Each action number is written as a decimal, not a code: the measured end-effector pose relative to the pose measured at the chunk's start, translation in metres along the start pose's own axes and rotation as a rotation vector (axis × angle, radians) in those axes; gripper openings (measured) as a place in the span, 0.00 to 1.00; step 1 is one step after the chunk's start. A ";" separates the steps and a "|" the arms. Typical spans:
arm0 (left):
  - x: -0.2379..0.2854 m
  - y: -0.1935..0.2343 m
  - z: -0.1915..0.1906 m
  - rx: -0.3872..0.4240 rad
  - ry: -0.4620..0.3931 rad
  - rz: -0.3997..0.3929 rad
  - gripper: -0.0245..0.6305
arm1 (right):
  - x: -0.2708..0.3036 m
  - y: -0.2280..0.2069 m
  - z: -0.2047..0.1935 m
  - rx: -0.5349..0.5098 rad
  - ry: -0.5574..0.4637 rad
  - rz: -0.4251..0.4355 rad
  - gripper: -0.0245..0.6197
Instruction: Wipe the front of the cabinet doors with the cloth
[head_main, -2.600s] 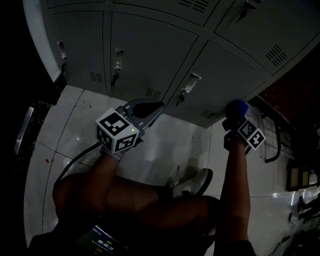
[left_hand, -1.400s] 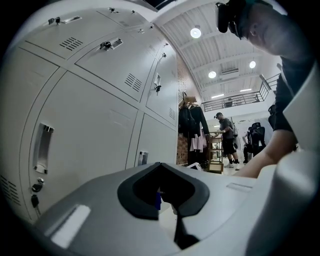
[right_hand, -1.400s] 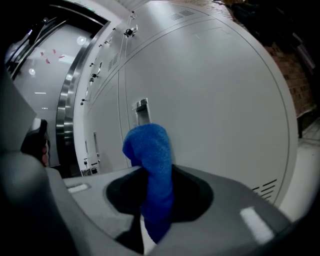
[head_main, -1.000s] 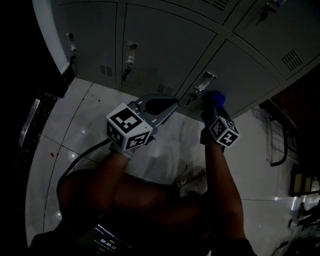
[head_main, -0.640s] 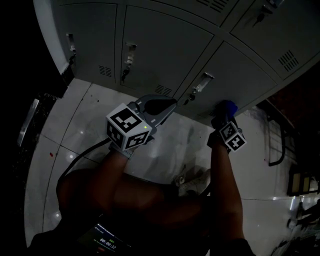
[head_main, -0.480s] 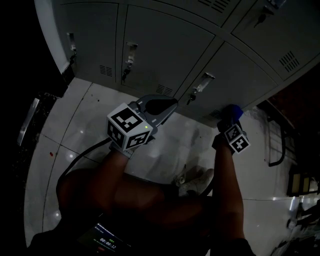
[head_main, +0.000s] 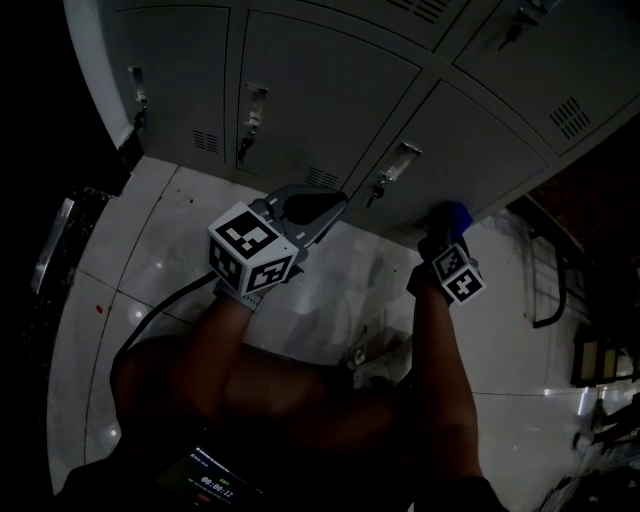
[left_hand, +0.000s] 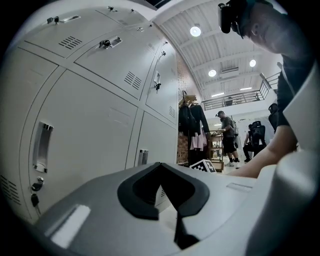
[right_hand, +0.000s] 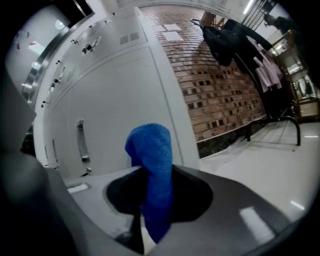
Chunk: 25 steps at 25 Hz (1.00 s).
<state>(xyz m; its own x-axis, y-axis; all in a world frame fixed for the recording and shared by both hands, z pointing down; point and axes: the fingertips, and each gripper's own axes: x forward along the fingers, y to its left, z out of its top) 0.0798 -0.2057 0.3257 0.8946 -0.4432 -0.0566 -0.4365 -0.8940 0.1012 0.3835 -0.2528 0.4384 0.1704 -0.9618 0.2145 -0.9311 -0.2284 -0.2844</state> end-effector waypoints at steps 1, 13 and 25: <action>0.000 0.000 0.001 0.000 -0.001 0.002 0.04 | 0.000 0.019 -0.002 -0.013 -0.001 0.033 0.20; -0.005 -0.001 0.014 -0.001 -0.034 0.002 0.04 | -0.025 0.208 -0.040 -0.218 -0.007 0.370 0.20; -0.002 0.002 0.009 -0.001 -0.025 0.005 0.04 | 0.019 0.193 -0.112 -0.176 0.134 0.338 0.20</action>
<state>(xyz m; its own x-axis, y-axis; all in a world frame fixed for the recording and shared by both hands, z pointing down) 0.0759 -0.2075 0.3173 0.8898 -0.4492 -0.0809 -0.4408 -0.8917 0.1026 0.1709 -0.2985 0.4920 -0.1877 -0.9472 0.2600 -0.9705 0.1379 -0.1979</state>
